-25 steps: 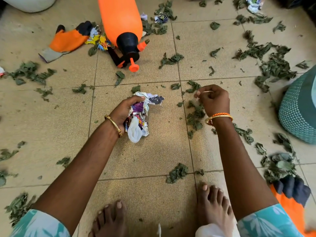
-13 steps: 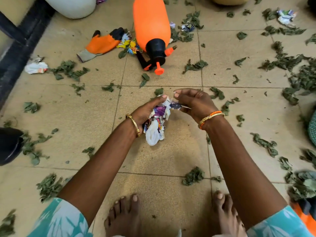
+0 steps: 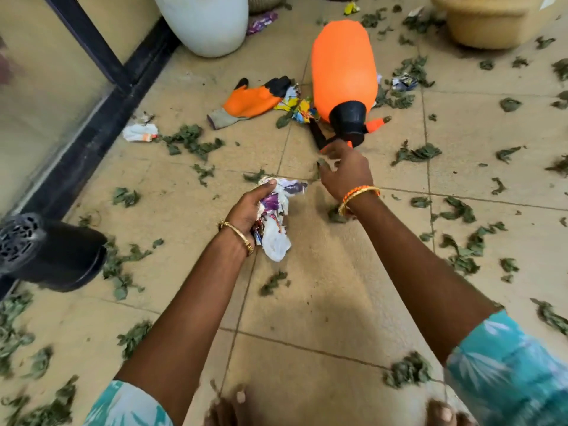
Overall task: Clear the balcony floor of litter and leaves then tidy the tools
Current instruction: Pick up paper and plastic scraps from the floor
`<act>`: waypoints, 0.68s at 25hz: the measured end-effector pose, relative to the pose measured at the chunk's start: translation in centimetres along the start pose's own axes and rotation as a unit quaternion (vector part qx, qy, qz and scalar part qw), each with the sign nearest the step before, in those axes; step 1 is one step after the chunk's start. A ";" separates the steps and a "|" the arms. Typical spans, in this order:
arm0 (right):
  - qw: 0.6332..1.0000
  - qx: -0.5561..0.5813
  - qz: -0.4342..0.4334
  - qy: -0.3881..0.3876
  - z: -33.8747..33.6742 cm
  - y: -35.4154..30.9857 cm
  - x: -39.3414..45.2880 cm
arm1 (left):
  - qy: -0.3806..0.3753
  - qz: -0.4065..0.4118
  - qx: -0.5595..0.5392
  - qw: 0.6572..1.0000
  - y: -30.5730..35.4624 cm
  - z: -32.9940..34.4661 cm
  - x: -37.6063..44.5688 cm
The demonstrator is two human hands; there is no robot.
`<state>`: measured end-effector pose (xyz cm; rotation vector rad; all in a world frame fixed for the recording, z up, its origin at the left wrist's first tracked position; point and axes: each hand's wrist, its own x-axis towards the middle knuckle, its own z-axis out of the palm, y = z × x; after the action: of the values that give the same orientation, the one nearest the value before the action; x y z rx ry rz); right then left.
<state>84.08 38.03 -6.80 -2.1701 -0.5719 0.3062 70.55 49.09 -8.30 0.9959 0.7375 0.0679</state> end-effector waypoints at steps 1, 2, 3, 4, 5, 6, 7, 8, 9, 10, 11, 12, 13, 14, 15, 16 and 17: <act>0.998 -0.064 0.000 0.004 -0.1 -0.1 1.5 | 0.012 0.005 -0.003 1.000 0.7 -0.7 0.6; 0.995 -0.094 0.024 -0.019 -0.2 -0.2 2.9 | 0.025 0.009 -0.003 1.000 1.3 -1.3 1.3; 0.992 -0.103 0.050 -0.048 -0.1 -0.1 4.4 | 0.034 0.010 -0.002 0.999 2.1 -1.6 1.8; 0.989 -0.109 0.069 -0.074 0.1 0.1 5.6 | 0.039 0.008 0.005 0.999 2.6 -2.0 2.3; 0.986 -0.107 0.085 -0.092 0.1 0.2 6.4 | 0.042 0.004 0.010 0.999 3.0 -2.3 2.8; 0.985 -0.092 0.104 -0.107 -0.1 0.3 6.9 | 0.041 0.000 0.009 0.999 3.4 -2.5 3.2; 0.983 -0.077 0.119 -0.115 -0.3 0.5 7.2 | 0.038 -0.001 0.006 0.999 3.7 -2.7 3.6; 0.984 -0.076 0.121 -0.110 -0.5 0.8 7.4 | 0.030 -0.003 0.002 1.000 4.0 -2.8 3.9; 0.985 -0.100 0.111 -0.090 -0.7 1.2 7.4 | 0.023 -0.005 0.001 1.000 4.3 -2.8 4.0; 0.983 -0.141 0.098 -0.058 -0.9 1.5 7.2 | 0.018 -0.005 0.001 1.000 4.6 -2.8 4.2; 0.978 -0.186 0.087 -0.030 -1.1 1.6 6.9 | 0.016 -0.006 0.003 1.000 4.8 -2.7 4.4; 0.972 -0.223 0.079 -0.015 -1.2 1.7 6.7 | 0.015 -0.008 0.003 1.000 5.0 -2.5 4.5; 0.962 -0.261 0.076 -0.021 -1.2 1.7 6.5 | 0.015 -0.012 0.003 1.000 5.2 -2.4 4.4; 0.952 -0.293 0.082 -0.035 -1.2 1.8 6.4 | 0.016 -0.019 0.005 1.000 5.4 -2.4 4.4; 0.944 -0.308 0.105 -0.052 -1.3 1.7 6.2 | 0.017 -0.024 0.010 1.000 5.8 -2.3 4.3; 0.940 -0.306 0.131 -0.069 -1.6 1.5 6.2 | 0.016 -0.027 0.017 0.999 6.1 -2.3 4.3; 0.940 -0.294 0.153 -0.084 -1.8 1.1 6.1 | 0.014 -0.033 0.026 0.999 6.3 -2.1 4.3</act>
<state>90.39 39.22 -6.68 -2.8419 -0.4523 0.5479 74.26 55.81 -6.37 1.0208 0.8004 0.0047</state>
